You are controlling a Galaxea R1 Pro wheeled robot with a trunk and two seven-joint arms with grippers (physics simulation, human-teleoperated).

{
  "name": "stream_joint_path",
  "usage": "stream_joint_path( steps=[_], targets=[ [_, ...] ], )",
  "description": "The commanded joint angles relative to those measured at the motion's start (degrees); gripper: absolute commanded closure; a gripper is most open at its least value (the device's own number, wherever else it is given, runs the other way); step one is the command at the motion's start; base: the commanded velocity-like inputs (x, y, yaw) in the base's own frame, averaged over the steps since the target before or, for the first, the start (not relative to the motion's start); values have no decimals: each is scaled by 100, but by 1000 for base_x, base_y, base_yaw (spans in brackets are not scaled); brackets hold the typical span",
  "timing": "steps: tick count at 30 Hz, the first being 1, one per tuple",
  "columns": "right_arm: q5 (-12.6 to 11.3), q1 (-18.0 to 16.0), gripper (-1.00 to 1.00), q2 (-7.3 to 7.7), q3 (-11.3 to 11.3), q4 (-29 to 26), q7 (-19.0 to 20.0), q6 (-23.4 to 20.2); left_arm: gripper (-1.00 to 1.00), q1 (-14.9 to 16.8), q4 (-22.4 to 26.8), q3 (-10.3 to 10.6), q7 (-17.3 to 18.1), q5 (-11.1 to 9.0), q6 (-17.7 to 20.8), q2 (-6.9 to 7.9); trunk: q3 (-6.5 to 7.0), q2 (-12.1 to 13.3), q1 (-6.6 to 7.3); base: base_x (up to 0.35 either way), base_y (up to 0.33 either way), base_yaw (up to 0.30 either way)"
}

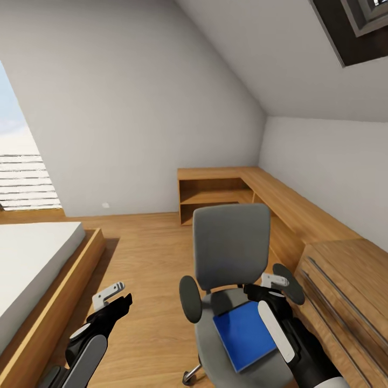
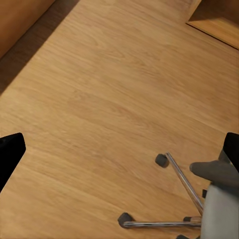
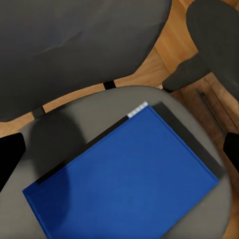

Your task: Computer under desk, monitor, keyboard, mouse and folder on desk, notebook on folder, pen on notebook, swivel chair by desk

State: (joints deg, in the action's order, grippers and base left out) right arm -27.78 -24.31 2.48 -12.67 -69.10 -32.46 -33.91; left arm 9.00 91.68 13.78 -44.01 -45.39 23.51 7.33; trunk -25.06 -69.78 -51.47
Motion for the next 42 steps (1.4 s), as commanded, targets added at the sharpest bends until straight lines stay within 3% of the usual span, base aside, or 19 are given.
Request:
stream_joint_path(
  steps=[1,9,10,18,23,27,31,36,39,42],
  targets=[
    [-53,-5,-100,7,-18,-4,-58,-10,-100,6,8,11,-46,-32,13,5,-25,-46,-23,0,0,0],
    [-42,-12,-100,7,-16,400,-38,105,-100,6,8,11,-46,-32,13,5,-169,-367,-199,0,0,0],
    [54,-13,-100,7,-16,455,-32,349,-100,6,8,11,-46,-32,13,5,-187,-407,-221,0,0,0],
    [218,-13,-100,-2,-144,658,-32,901,-100,6,8,14,-43,-32,10,3,-330,-728,-396,0,0,0],
    [519,-86,-100,-23,-356,1676,27,1457,-100,6,14,19,-21,-37,6,1,-420,-928,-506,0,0,0],
    [584,-516,-100,-27,-379,2629,385,1962,-100,6,11,21,-20,-40,5,-3,-492,-1089,-594,0,0,0],
    [587,-790,-100,-30,-381,3142,742,2091,-100,6,9,28,-28,-40,4,-8,-564,-1249,-682,0,0,0],
    [560,-1389,-100,-22,-357,3981,1266,2398,-100,6,2,36,-37,-47,10,-17,-653,-1450,-792,0,0,0],
    [546,-1765,-100,-20,-352,4522,1392,2649,-100,6,0,37,-36,-47,9,-21,-707,-1570,-858,0,0,0],
    [536,-1908,-100,-16,-340,4766,1448,2783,-100,6,0,37,-31,-48,10,-21,-761,-1690,-923,0,0,0]
  ],
)
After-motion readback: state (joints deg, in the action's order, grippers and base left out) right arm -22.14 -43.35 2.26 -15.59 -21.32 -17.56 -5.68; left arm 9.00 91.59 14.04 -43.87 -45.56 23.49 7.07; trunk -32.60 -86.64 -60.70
